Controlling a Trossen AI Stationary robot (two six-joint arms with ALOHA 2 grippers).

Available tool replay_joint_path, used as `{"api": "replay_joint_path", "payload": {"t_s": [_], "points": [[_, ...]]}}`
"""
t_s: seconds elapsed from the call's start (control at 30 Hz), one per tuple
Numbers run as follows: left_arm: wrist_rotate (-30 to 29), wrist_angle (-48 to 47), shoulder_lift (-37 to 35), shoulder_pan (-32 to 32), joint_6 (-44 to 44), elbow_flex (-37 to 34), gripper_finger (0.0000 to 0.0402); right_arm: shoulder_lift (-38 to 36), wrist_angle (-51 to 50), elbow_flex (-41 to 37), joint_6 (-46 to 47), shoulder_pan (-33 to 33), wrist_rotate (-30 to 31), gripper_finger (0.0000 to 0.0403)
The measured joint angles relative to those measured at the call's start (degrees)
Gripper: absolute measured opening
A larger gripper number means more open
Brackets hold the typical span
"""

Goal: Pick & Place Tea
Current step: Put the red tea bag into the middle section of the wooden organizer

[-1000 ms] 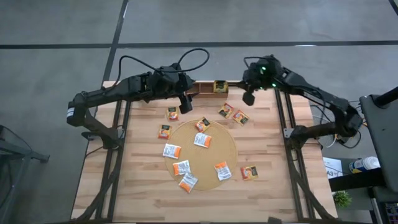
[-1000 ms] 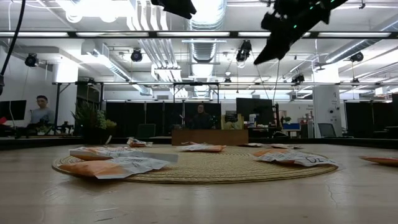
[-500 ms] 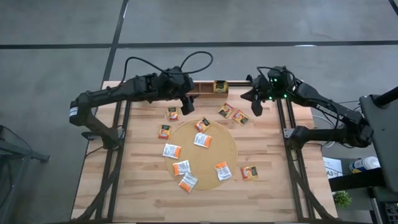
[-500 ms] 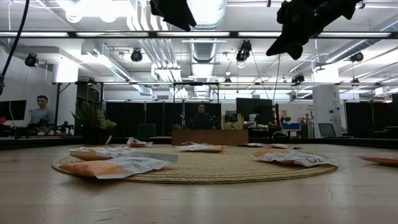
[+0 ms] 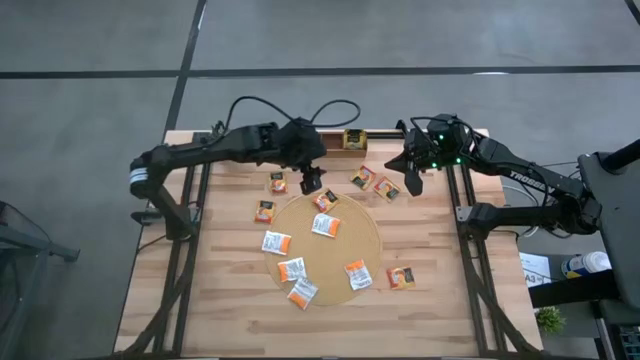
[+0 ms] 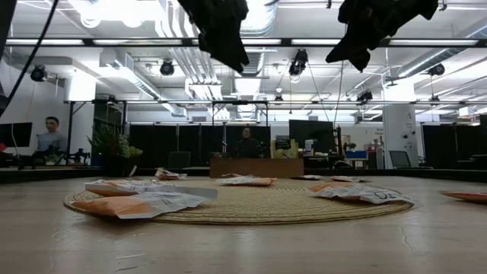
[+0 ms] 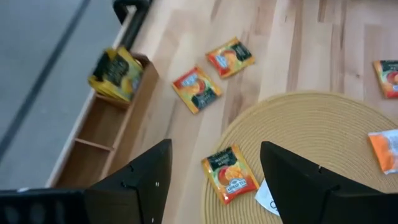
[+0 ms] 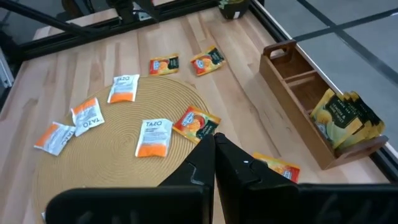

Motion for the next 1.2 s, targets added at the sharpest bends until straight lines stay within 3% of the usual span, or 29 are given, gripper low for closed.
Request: {"api": "replay_joint_path", "payload": {"t_s": [0.27, 0.43, 0.7, 0.87, 1.2], "points": [[3.3, -0.2, 4.9, 2.9, 2.5, 0.0, 0.0234, -0.1, -1.7, 0.0, 1.8, 0.2, 0.0, 0.0009], [9.6, -0.8, 8.4, 4.5, 3.8, 0.0, 0.0234, -0.1, -4.3, 0.0, 1.9, 0.2, 0.0, 0.0009], [11.1, -1.0, 14.4, 7.6, 7.5, 0.0, 0.0233, -0.1, -4.7, 0.0, 2.9, 0.2, 0.0, 0.0009], [16.4, -0.1, 17.7, 10.2, 8.3, 0.1, 0.0233, -0.1, -4.7, 0.0, 2.8, 0.2, 0.0, 0.0009], [20.7, 0.6, 20.5, 12.4, 14.7, 0.1, 0.0233, -0.1, -4.8, 0.0, 2.7, 0.2, 0.0, 0.0009]]}}
